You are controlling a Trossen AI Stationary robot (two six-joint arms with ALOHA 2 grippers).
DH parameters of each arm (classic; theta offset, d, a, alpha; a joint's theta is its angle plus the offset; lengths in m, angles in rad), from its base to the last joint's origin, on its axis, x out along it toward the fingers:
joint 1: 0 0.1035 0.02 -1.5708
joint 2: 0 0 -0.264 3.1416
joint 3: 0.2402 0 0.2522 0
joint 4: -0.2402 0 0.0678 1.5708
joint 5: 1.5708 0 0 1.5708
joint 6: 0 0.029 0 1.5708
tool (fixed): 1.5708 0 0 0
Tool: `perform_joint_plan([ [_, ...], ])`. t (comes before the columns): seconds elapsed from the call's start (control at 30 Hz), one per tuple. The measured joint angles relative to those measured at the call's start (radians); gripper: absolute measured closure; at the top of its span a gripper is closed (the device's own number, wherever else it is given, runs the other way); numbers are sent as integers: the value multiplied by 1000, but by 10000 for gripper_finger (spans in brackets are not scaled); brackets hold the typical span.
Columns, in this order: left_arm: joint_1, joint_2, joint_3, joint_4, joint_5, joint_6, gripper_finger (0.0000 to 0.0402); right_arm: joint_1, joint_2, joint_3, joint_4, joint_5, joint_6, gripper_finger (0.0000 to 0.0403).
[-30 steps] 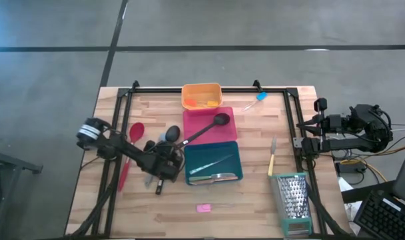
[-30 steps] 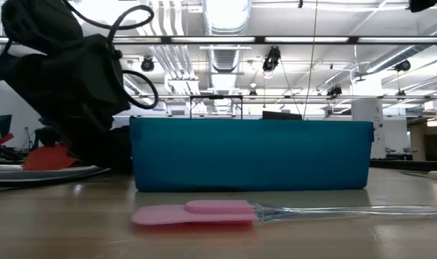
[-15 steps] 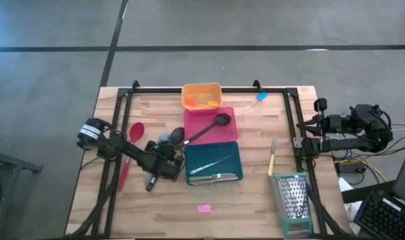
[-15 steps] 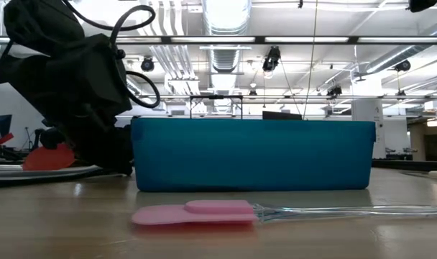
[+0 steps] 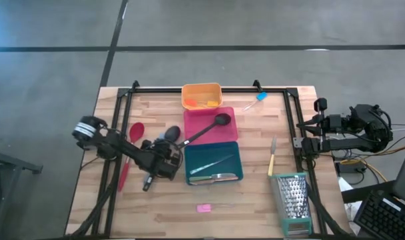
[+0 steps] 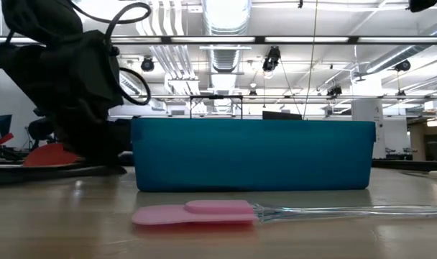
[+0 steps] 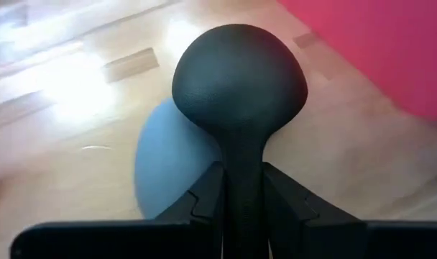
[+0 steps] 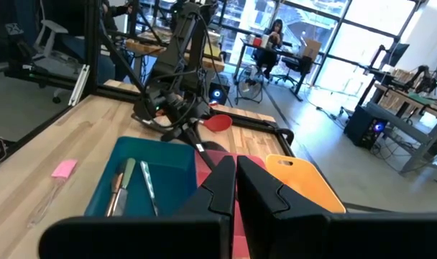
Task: Pick & Place Kitchen Items
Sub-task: Put the black serving spoon into the pink bin
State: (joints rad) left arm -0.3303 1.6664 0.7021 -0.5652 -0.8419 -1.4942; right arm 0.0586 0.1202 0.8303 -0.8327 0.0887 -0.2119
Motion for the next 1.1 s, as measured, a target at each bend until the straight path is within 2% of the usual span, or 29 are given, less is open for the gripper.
perform_joint_plan([
  [0.27, -1, -79, 0, -51, -59, -2, 334, 0, 0, 0, 0, 0, 1, 394],
  [0.57, 2, -219, 4, -282, -102, -86, 334, 0, 0, 0, 0, 0, 2, 394],
  [0.7, 4, -302, 5, -349, -153, -70, 334, 0, 0, 0, 0, 0, 2, 394],
  [0.93, 16, -454, 45, -329, -229, 145, 334, 0, 0, 0, 0, 0, 0, 394],
  [1.1, 45, -511, 141, -213, -240, 475, 334, 0, 0, 0, 0, 0, 0, 394],
])
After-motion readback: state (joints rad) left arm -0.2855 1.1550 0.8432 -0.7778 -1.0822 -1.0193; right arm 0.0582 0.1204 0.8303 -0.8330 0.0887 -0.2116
